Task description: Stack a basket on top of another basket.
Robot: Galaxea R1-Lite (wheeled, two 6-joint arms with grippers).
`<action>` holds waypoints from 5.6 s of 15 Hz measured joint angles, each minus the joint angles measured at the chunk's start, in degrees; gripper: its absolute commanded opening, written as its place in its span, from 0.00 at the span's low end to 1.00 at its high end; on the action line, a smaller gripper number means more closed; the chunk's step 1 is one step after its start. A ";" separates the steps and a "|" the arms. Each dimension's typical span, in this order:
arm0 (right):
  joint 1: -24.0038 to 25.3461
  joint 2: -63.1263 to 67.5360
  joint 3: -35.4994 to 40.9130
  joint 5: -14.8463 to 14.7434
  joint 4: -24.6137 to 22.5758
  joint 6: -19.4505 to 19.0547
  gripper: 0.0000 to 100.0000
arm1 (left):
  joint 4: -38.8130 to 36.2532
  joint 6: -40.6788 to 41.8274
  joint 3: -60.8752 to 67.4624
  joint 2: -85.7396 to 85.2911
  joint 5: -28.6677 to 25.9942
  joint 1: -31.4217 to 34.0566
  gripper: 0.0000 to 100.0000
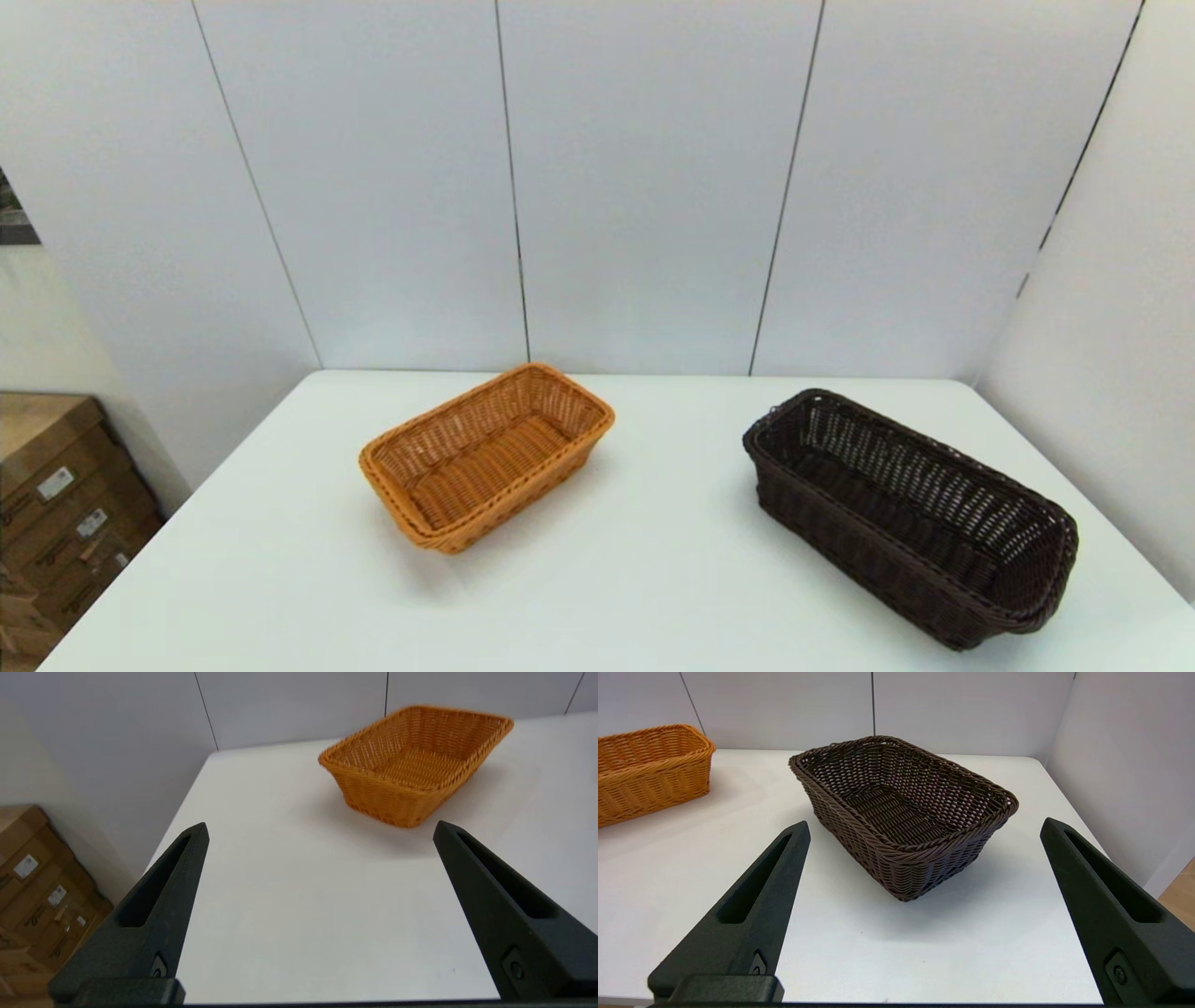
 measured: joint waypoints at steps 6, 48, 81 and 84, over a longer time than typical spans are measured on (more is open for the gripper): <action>0.00 0.00 0.00 -0.02 0.02 0.05 1.00 | 12.84 0.45 -8.47 3.06 -2.61 -0.22 1.00; 0.00 0.00 0.00 -0.02 0.00 0.05 1.00 | 28.05 -46.18 -69.13 112.35 -1.56 -8.30 1.00; 0.00 0.00 0.00 -0.05 0.00 0.02 1.00 | 23.76 -46.40 -74.22 127.98 -1.38 -9.74 0.00; 0.00 0.00 0.00 -0.05 0.00 0.02 1.00 | 23.94 -45.69 -74.22 126.05 -3.61 -9.80 0.00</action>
